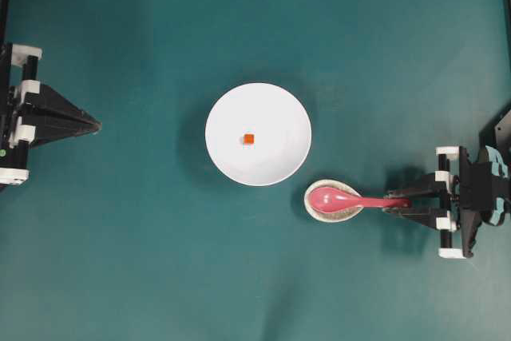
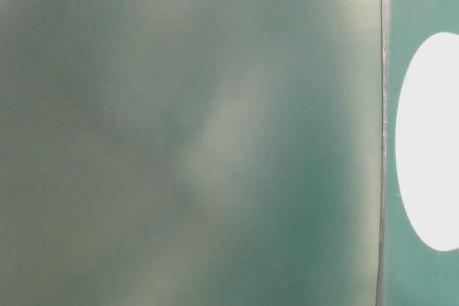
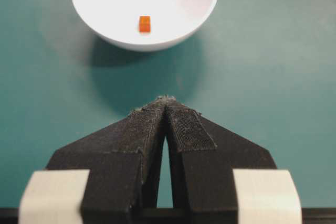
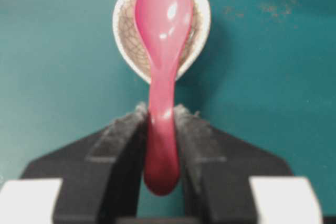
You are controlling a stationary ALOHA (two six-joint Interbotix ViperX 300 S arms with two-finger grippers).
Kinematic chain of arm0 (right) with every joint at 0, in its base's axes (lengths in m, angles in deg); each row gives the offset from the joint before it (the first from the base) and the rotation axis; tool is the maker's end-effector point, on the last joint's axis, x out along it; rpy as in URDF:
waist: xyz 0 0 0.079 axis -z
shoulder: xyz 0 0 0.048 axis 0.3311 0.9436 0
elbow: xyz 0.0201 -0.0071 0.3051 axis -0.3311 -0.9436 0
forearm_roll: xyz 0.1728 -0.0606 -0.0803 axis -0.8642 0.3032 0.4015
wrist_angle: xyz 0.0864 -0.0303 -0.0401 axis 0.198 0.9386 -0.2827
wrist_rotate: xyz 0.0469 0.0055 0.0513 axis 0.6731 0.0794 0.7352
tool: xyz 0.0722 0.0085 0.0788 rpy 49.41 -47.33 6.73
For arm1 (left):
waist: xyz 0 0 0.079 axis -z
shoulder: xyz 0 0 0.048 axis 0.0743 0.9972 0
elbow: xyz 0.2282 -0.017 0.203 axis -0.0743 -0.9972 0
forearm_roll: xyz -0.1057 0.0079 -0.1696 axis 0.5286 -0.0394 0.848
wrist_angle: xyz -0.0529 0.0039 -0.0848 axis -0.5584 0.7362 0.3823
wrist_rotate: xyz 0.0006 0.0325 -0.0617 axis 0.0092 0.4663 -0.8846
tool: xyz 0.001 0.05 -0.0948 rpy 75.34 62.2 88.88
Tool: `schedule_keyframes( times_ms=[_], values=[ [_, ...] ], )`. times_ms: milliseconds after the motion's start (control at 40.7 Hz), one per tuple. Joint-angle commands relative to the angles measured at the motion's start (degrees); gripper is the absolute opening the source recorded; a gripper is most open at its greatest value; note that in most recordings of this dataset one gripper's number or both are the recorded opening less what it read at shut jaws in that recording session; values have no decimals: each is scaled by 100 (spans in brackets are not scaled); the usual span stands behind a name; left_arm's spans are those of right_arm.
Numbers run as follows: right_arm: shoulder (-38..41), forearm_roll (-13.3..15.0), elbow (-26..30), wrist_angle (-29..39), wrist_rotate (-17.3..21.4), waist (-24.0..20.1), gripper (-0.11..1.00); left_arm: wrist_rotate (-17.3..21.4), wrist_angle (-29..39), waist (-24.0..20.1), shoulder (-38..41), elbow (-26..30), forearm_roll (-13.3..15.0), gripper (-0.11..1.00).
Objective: Grip the spoon and scoop the red block from the bowl with right arm.
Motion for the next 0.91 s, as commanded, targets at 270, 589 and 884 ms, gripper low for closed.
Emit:
schedule_keyframes(
  times_ms=[270,589,884],
  values=[
    [-26,44,26,-79,-9,-26,25,0,-18,9,44,167,-18,0],
    [-580,35,0,-44,-62,-9,25,9,-9,-62,44,167,-18,0],
    [-1793,35,26,650,-721,229,25,0,-9,-97,44,167,-18,0]
  ],
)
